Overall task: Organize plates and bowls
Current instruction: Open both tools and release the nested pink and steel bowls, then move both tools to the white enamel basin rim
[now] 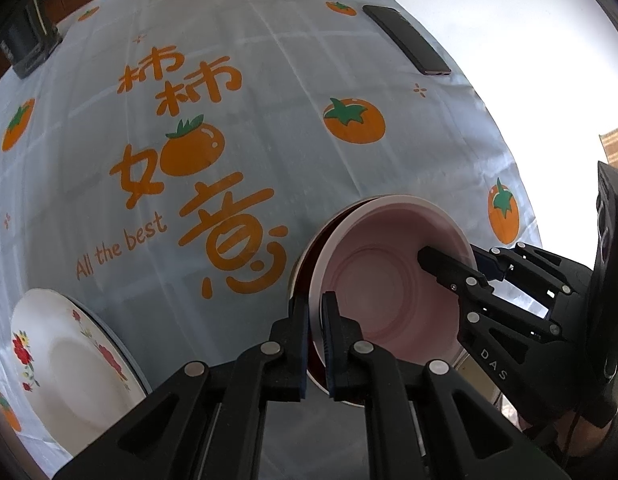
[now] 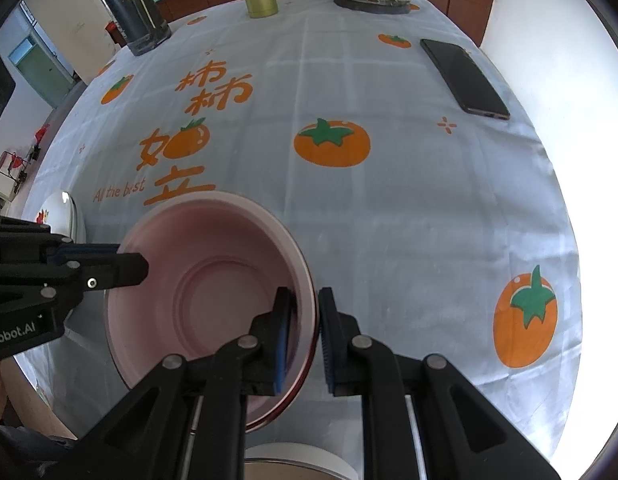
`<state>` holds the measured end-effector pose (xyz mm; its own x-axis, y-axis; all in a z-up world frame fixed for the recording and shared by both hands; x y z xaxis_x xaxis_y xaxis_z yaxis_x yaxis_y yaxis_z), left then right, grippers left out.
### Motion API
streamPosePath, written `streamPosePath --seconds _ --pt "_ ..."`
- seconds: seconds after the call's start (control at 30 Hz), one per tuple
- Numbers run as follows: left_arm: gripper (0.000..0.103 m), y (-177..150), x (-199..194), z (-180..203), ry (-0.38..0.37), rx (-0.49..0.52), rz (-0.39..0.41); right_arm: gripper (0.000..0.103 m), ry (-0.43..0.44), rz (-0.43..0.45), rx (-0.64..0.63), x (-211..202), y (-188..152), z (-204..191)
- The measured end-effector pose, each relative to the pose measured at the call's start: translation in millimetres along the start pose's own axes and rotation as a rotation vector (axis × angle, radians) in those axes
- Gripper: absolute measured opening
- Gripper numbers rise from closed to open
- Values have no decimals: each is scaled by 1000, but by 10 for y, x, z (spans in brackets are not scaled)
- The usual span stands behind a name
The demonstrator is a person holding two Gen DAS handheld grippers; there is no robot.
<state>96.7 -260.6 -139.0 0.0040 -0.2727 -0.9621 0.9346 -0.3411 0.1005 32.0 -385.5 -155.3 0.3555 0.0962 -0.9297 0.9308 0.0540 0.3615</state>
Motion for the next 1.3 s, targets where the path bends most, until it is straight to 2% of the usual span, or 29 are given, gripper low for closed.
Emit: streamPosePath --seconds 0.17,0.23,0.3,0.33,0.37,0.4,0.47,0.53,0.67,0.8,1.07,1.3 --pt "8 2 -18 -27 -7 -33 -8 17 -11 2 -10 -34 7 3" --pt "8 3 -44 -30 -11 -45 -5 21 -5 14 2 -77 25 30" --pt "11 11 -104 -28 -18 -49 14 44 -7 37 5 -147 53 39" --pt "15 14 -135 -25 -35 -49 20 49 -20 47 3 -181 63 37" --pt "28 13 -160 -22 -61 -52 23 55 -37 55 1 -220 71 34" --pt "46 9 -193 -31 -108 -65 27 57 -45 60 0 -249 78 26" --pt "70 2 -261 -68 -132 -99 48 57 -40 56 -3 -268 84 16" --pt "71 0 -360 -93 -96 -106 101 57 -45 61 -5 -312 76 0" --pt "71 7 -469 -86 -2 -70 150 58 -48 68 10 -385 24 2" --pt "71 -12 -561 -116 4 -67 165 58 -54 86 32 -476 -41 24" --pt "71 -107 -707 -42 83 17 222 58 -71 110 71 -689 -261 20" --pt "71 -233 -750 46 69 50 206 58 -80 97 96 -771 -475 -32"
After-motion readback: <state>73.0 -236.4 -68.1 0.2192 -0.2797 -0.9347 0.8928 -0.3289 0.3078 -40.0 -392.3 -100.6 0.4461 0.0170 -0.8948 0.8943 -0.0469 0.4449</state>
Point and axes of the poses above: each gripper's, at about its wrist camera, not at the fingertips, and x roughly the way its jaws point, z to its right, y to its top, the point moved 1 cm from there along x, roughly the way its jaws point, and after that the axes turned 10 degrees about -x, right-handed, at the moved point
